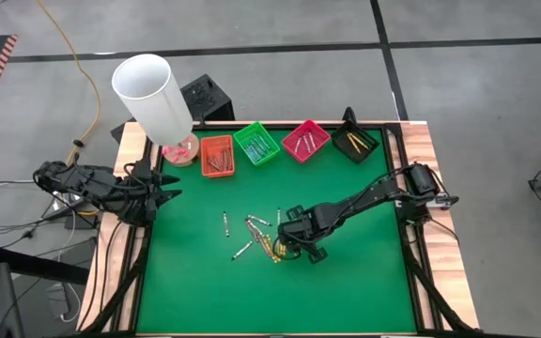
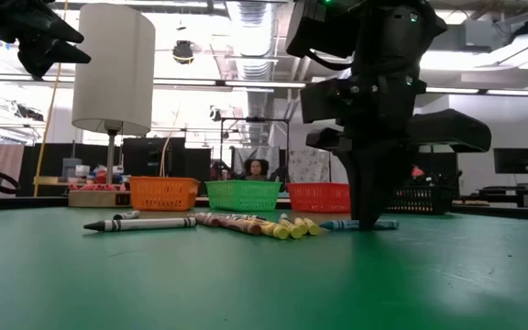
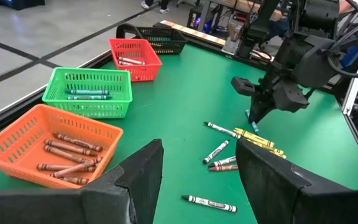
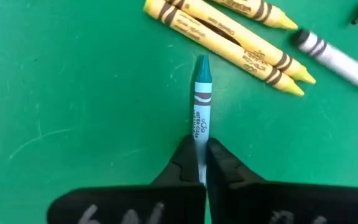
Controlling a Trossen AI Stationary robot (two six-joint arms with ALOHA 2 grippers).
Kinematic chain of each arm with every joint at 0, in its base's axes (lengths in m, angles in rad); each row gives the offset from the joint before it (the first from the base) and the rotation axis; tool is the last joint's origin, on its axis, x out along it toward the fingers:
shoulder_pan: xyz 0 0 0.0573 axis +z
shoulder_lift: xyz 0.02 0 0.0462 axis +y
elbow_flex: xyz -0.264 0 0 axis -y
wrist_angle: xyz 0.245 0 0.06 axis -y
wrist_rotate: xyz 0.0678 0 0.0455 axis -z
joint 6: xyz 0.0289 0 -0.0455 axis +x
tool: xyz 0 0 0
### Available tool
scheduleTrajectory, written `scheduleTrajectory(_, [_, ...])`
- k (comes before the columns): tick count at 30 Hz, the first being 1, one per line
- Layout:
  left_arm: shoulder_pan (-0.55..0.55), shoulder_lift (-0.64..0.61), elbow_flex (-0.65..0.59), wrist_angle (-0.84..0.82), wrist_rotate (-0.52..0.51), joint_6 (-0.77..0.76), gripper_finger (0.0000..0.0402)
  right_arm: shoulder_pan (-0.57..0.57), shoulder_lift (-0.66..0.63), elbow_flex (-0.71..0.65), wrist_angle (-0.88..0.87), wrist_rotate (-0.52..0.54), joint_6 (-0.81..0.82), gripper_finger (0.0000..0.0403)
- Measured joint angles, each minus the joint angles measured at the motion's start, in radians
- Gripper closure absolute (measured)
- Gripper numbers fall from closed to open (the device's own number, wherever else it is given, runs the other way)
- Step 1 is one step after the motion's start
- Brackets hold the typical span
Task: Sort crayons
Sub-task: Put the blue/green crayon into the green bin
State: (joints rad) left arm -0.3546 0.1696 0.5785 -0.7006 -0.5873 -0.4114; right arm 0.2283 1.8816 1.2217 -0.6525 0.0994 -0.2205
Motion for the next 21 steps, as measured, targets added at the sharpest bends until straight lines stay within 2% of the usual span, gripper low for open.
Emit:
scheduleTrajectory(8, [0.000, 0.000, 0.000, 0.000, 0.000, 0.000, 0.0210, -0.001, -0.007, 0.006, -0.009, -0.035, 0.119, 0.0398])
scheduleTrajectory(21, [0.000, 0.000, 0.000, 0.001, -0.005, 0.051, 0.0210, -0.023, -0.022, 0.166, -0.111, -0.049, 0.191, 0.0399])
